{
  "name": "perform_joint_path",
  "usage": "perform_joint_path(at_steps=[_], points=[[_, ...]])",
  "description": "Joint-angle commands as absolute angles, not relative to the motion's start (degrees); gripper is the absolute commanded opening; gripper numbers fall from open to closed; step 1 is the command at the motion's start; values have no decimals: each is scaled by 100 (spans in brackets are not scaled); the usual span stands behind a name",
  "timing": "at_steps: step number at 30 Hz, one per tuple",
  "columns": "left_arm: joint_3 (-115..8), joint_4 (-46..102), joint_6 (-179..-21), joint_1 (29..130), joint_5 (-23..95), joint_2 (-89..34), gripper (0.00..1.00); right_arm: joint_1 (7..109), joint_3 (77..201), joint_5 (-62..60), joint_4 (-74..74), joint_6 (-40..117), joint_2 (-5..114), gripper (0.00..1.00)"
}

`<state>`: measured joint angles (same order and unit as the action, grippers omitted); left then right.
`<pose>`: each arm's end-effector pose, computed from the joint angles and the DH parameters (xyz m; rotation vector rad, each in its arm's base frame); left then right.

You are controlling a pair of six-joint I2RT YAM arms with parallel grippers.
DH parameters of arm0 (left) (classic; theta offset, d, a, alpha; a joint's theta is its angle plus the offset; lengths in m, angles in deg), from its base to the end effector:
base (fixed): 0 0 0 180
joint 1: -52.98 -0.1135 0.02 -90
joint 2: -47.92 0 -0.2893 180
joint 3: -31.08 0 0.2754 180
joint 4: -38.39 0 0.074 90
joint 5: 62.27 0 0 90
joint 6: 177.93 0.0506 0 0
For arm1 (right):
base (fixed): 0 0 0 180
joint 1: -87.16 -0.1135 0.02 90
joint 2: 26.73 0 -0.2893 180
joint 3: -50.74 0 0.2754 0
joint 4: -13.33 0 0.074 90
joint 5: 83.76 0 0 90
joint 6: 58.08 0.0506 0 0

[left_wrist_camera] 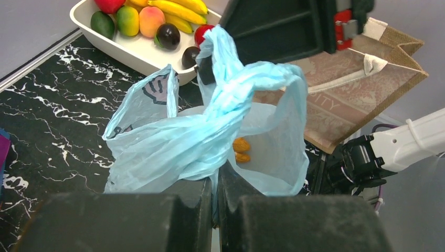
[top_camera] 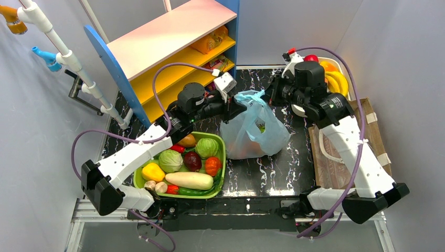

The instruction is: Place the food into the grocery bag and tie it

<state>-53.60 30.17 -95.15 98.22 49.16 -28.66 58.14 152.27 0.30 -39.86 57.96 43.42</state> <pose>0.2309 -0.2591 0.4335 0.8251 1.4464 -0.9994 0.2356 0.1367 0.4828 -0.1235 2.0181 0.7252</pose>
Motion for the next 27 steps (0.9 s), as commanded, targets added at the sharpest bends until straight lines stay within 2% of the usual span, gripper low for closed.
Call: perform_joint_path(at_steps=[1,12,18,27], points=[[-5363,2802,-9223,9834,5082,-2494,0,5829,15710,798,-4347,6038,4509,1],[-5763,2097,-8586,9838,5052,-2535,0,5829,16402,2073,-4935,6183,4905,1],[-5794,2011,-8446,9836,5096,-2521,0,5843,16386,2483,-5093,6097,5079,1],[-5719,1834,-8293,9752,4985,-2334,0,6234,16768,2513,-5234,5865,5454,1]])
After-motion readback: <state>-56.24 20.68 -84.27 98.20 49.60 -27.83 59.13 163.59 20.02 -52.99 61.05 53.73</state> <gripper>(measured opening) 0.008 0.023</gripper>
